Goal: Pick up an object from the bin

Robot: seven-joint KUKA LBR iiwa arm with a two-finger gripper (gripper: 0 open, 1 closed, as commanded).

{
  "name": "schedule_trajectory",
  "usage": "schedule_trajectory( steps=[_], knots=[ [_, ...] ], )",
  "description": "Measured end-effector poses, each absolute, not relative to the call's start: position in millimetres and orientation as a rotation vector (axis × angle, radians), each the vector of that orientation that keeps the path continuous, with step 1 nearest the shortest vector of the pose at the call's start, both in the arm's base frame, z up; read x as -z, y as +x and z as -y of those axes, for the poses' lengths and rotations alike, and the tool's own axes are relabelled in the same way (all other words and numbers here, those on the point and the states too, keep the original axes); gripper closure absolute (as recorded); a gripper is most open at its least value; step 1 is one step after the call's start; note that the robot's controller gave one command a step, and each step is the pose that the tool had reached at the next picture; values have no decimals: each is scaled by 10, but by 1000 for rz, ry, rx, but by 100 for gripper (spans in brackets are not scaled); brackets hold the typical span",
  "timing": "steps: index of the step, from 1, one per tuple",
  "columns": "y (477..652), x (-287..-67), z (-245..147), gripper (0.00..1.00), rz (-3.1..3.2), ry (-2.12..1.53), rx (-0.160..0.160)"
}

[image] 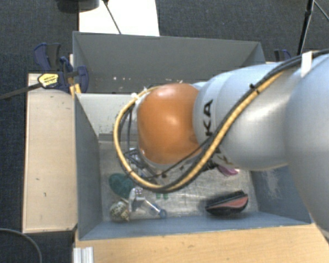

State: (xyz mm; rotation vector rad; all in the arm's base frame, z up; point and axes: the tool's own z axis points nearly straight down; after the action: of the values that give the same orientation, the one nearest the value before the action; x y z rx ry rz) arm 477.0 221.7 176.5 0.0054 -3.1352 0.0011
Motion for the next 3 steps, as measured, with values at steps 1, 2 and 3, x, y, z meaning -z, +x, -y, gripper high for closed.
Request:
schedule_trajectory(
  steps=[1,2,3],
  knots=[
    [5092,-840,-1974,0,3135,-84,-4],
    [5104,-885,-1993,100,3141,-88,2],
    [5328,-1950,-1873,100,3151,-67,5]
  ],
)
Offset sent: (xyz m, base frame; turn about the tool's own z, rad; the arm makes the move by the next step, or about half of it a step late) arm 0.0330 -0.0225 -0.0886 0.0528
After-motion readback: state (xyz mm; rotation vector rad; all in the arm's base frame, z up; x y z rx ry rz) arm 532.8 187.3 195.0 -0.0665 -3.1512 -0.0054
